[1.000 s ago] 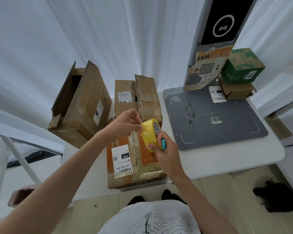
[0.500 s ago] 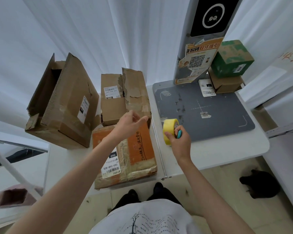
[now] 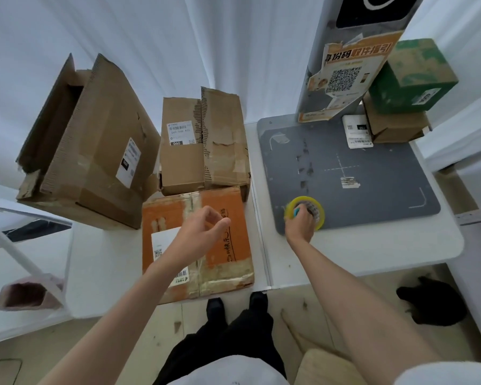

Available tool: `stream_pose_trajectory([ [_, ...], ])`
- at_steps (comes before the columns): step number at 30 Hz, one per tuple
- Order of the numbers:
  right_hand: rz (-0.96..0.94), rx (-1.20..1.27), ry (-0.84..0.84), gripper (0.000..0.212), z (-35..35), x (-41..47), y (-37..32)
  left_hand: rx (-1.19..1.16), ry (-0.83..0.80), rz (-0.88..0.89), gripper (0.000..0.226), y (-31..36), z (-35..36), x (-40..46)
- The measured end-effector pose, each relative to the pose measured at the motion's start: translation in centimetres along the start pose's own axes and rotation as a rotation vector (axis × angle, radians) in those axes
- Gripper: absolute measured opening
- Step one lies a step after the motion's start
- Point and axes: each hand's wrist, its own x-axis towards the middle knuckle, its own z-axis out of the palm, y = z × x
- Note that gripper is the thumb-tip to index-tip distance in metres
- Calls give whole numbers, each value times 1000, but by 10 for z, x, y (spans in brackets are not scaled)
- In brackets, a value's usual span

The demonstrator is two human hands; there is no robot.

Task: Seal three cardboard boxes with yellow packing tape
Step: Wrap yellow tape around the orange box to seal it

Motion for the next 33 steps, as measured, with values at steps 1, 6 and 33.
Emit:
stream_pose_trajectory([
  [1,10,4,-31,27,1,1,1,-5,3,2,25,-1,0,-1],
  [6,29,132,-44,46,-3,-6,-6,-47,14,25,21,-3,-3,-7],
  [33,-511,518,-696,24,-92,-207,-90,-479,-113,172,21,-4,-49,-70],
])
